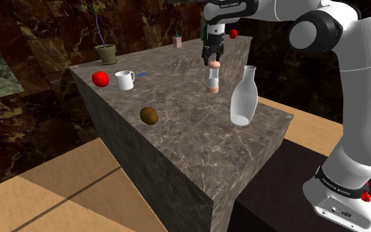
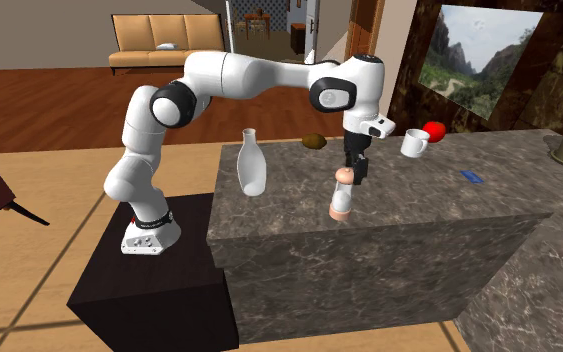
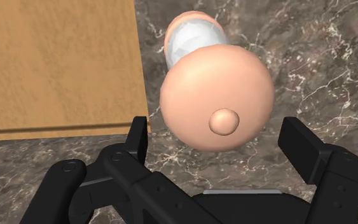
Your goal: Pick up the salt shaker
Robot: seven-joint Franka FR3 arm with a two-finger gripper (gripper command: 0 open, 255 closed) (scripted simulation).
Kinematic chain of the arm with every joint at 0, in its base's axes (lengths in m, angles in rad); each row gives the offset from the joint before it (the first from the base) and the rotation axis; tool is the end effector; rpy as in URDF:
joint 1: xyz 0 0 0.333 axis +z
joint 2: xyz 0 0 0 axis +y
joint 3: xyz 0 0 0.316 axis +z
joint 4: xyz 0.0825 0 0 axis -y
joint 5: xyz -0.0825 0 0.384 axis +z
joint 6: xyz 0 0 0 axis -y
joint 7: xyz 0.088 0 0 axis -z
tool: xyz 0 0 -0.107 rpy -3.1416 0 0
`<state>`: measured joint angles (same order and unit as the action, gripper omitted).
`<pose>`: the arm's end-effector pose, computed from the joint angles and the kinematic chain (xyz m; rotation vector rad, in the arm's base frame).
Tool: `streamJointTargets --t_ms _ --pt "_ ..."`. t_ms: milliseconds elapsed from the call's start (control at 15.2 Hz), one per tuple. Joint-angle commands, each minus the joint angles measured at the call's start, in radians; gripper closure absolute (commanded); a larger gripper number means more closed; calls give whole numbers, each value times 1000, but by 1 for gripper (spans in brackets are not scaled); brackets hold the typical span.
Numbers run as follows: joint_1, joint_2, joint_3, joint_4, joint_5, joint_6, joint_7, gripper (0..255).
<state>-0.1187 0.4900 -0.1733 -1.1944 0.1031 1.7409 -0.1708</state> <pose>0.6858 -0.1663 0.5131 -3.1284 0.1767 -0.1038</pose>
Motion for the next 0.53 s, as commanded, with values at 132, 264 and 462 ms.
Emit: streamJointTargets --t_ms 132,264,462 --pt "0 -1 0 -13 0 12 -2 255" --pt "0 -3 0 -16 0 13 -2 255" --pt "1 -3 0 -16 0 13 -1 255"
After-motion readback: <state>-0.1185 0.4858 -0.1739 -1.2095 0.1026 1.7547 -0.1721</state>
